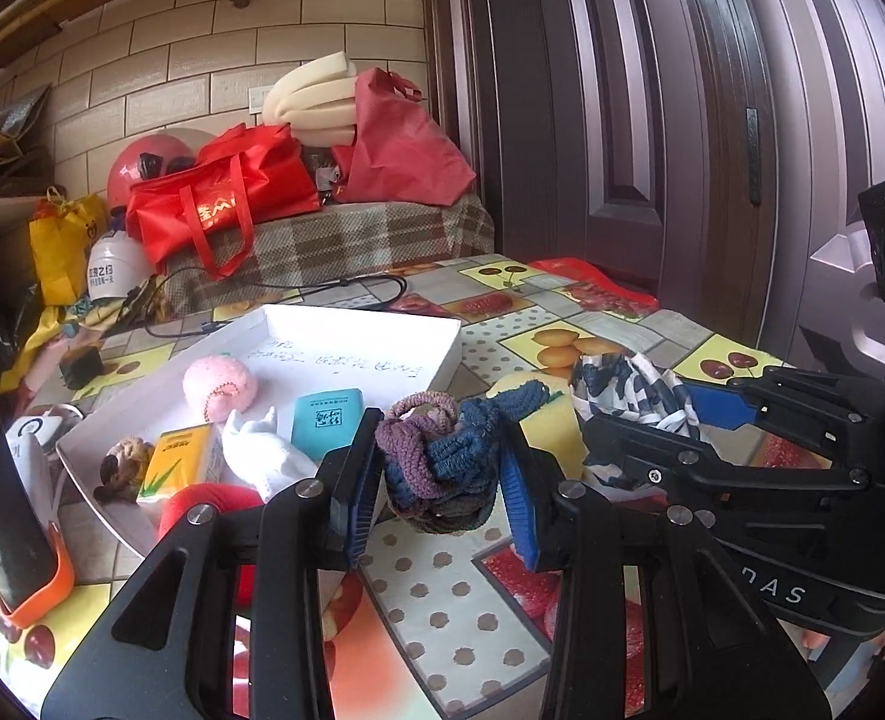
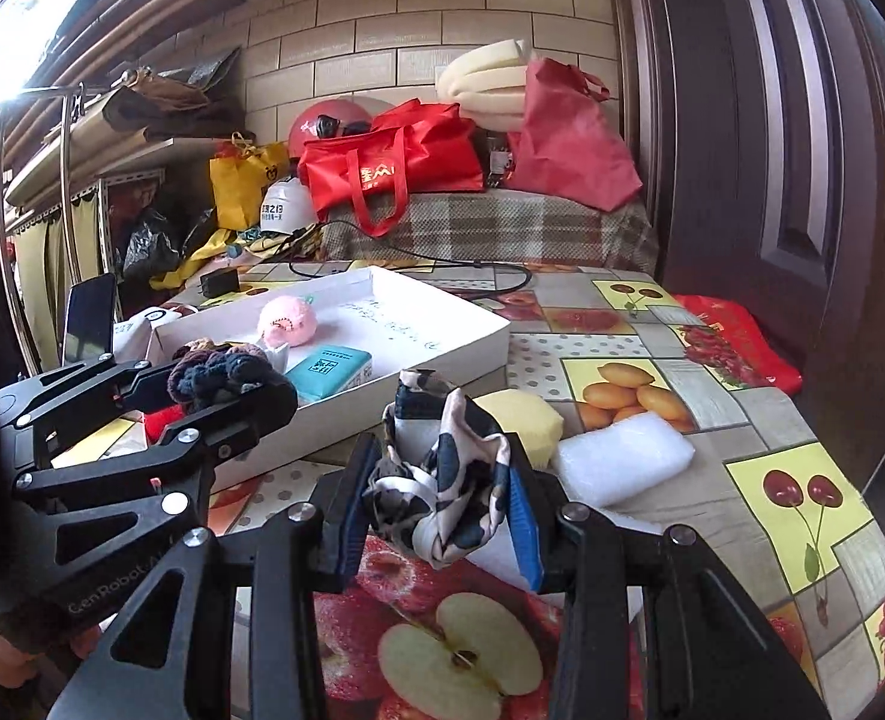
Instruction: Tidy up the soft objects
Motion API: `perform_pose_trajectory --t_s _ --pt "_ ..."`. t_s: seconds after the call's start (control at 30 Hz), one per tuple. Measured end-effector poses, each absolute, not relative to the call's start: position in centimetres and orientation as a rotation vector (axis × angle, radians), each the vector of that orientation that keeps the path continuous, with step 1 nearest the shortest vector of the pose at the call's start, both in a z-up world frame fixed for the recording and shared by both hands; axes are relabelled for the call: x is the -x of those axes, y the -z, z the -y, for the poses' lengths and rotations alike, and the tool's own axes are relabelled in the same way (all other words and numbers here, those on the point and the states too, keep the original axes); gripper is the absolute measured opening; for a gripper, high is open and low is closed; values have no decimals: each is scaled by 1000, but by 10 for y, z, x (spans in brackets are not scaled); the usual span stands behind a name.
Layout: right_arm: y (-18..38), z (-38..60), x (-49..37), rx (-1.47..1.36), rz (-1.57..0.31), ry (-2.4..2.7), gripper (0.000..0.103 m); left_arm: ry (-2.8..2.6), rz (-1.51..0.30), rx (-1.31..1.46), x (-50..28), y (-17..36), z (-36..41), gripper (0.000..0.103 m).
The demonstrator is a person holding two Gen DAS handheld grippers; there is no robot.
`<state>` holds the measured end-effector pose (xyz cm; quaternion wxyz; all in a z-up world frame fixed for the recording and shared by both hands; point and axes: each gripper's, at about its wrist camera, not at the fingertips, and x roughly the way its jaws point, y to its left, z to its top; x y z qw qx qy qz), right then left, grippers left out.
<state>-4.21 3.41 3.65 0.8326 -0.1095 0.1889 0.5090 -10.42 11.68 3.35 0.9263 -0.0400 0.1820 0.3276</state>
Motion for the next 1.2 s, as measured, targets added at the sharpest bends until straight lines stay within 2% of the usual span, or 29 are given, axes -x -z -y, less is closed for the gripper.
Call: perform_pose_trajectory --t_s 0.77,1.2 --pt "-40 -28 33 178 -403 -1074 42 -667 -374 75 104 -34 -116 36" --pt "-36 -39 41 240 -401 -1073 42 -698 -368 107 106 -36 -123 36"
